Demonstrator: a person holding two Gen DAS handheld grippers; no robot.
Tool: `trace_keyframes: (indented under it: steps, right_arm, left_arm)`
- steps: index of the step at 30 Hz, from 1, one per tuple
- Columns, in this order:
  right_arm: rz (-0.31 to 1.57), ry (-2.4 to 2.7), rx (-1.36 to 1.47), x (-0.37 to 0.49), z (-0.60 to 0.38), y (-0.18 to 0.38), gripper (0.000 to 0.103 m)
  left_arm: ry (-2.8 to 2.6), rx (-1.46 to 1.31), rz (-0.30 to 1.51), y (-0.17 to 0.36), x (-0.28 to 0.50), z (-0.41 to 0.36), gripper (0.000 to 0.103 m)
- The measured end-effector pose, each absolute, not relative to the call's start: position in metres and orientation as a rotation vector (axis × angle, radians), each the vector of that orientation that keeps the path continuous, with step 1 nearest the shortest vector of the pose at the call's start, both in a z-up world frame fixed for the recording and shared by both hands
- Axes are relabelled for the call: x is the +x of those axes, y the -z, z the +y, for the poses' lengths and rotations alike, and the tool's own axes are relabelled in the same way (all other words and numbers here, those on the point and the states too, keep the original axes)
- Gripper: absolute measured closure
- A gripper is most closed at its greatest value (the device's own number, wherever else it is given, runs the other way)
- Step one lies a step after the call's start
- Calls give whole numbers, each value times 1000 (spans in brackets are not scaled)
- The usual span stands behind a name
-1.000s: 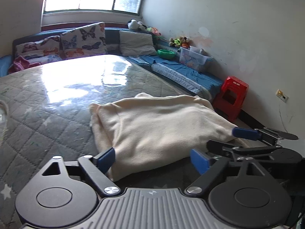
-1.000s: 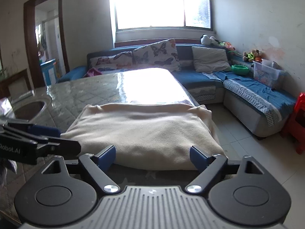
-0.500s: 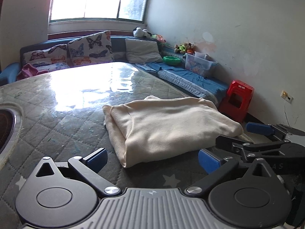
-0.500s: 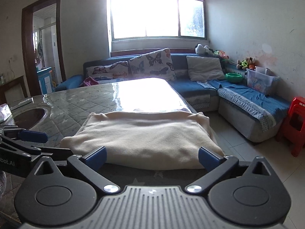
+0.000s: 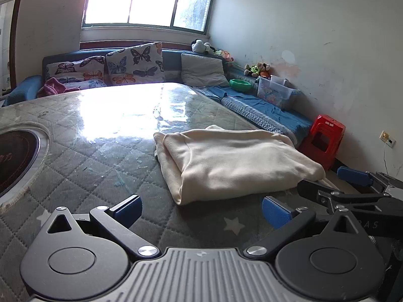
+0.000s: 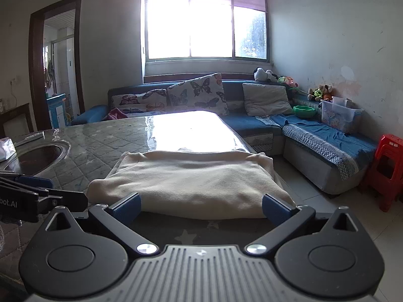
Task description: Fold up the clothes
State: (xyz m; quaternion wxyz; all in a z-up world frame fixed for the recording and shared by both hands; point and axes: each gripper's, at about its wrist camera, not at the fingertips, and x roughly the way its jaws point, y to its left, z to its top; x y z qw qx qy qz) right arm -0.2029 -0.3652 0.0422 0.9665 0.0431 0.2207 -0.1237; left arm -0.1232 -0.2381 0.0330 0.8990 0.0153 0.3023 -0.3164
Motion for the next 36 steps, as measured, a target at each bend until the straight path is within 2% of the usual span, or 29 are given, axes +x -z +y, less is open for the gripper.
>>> trace_keyframes:
  steps: [36]
  right_arm:
    - [405,284,73,-230,-355,-43,0]
  left_arm:
    - [628,75,629,-27,-155,-239,0]
